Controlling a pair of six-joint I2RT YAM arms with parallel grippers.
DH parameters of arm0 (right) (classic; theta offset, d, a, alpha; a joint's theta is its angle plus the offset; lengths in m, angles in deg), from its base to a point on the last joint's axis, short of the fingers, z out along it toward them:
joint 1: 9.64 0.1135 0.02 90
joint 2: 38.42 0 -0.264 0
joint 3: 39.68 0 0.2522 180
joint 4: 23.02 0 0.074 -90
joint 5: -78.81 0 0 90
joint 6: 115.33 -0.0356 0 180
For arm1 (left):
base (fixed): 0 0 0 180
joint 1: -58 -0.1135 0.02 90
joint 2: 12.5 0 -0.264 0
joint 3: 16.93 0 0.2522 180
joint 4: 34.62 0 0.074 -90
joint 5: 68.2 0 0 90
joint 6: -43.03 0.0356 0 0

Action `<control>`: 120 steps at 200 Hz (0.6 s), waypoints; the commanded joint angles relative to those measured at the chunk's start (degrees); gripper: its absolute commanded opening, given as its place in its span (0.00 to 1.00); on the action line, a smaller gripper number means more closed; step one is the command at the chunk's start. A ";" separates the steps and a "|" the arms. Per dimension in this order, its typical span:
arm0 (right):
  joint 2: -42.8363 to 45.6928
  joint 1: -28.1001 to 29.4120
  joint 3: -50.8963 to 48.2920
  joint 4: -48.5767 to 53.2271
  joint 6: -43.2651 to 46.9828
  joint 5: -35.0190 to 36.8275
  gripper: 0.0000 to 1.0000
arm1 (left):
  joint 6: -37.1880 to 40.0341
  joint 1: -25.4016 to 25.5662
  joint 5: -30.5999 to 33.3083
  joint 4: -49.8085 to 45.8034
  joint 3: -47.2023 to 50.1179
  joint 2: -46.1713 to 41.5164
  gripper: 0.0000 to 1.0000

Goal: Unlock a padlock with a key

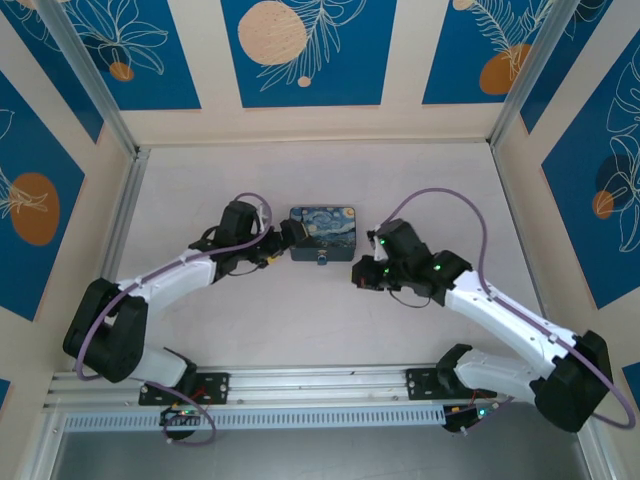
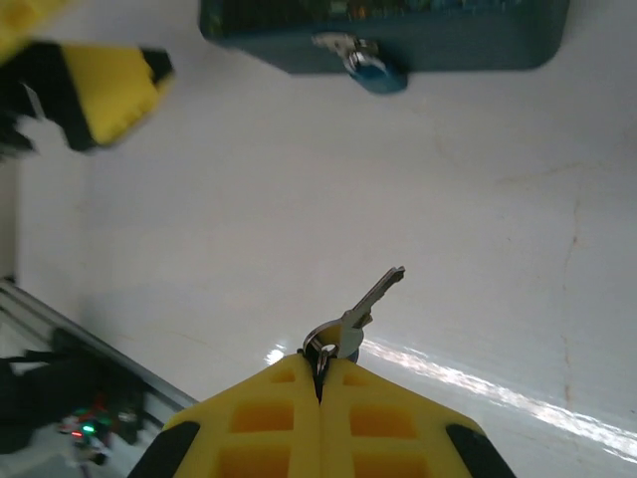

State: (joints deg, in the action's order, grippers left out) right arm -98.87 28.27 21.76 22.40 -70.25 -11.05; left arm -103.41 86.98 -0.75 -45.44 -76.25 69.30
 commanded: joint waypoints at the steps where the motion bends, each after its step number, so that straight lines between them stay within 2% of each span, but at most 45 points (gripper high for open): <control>1: 2.56 -4.25 -2.06 -6.35 -6.65 -10.45 0.00 | -6.24 1.76 -3.44 7.42 1.20 -1.76 1.00; 28: 3.25 -8.04 -4.56 -15.50 -15.43 -11.78 0.00 | -14.76 2.70 -3.18 14.31 3.33 -2.66 1.00; 51: 3.15 -9.93 -7.72 -28.02 -23.12 -10.43 0.00 | -22.30 3.78 -1.74 19.66 4.47 -3.31 1.00; 77: 1.89 -10.50 -10.28 -40.18 -30.20 -5.97 0.00 | -28.67 5.15 0.89 22.00 3.81 -3.93 0.99; 91: 0.55 -10.41 -11.13 -45.28 -33.19 -3.62 0.00 | -33.84 5.75 2.55 26.25 4.47 -3.35 0.97; 120: -1.86 -9.87 -13.14 -54.27 -38.80 2.47 0.00 | -40.82 6.98 4.16 34.32 4.14 -0.17 0.88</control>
State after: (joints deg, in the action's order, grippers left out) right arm -99.37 18.04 10.53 -19.19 -101.40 -15.07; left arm -135.65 92.61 0.63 -20.81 -72.19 67.12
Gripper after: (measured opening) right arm 0.050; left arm 0.919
